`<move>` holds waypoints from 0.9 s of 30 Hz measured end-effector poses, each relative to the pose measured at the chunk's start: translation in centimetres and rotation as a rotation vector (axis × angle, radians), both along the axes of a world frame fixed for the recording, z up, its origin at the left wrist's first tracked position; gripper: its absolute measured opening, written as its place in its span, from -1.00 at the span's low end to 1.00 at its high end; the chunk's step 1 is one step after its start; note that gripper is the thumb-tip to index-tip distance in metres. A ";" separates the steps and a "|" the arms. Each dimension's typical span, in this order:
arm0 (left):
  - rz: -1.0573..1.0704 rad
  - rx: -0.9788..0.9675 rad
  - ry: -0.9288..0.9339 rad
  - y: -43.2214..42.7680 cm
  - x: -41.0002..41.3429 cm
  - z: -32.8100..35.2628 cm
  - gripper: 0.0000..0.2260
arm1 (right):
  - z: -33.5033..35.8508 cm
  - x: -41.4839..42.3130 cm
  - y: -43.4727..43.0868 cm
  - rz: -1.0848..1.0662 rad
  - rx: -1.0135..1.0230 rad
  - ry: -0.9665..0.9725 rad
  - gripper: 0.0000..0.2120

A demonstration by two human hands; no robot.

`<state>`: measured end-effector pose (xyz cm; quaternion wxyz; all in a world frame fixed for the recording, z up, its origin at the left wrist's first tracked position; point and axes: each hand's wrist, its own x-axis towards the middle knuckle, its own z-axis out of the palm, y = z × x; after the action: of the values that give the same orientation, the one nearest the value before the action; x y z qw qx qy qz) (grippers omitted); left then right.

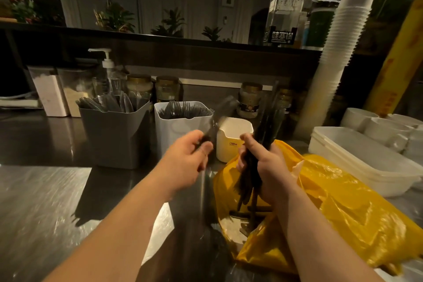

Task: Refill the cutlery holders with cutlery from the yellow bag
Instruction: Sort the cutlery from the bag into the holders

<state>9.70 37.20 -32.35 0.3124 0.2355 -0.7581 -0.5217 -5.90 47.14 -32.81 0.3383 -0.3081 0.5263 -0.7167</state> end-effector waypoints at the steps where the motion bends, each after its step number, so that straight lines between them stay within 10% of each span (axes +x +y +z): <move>1: 0.046 0.062 0.080 -0.2 0.2 0.3 -0.92 | 0.0 0.1 0.2 0.084 0.001 0.048 -0.77; 8: -0.067 0.337 0.189 2.1 -0.7 0.3 -0.79 | -0.2 0.7 0.3 0.483 0.044 0.229 -0.71; 27: 0.111 0.400 0.295 2.0 -1.4 -0.4 -0.84 | -0.3 2.5 0.1 0.298 0.065 0.438 -0.75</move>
<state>8.34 39.18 -32.76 0.3951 0.2551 -0.5717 -0.6723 -3.37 47.20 -33.06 0.3276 -0.5190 0.5587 -0.5578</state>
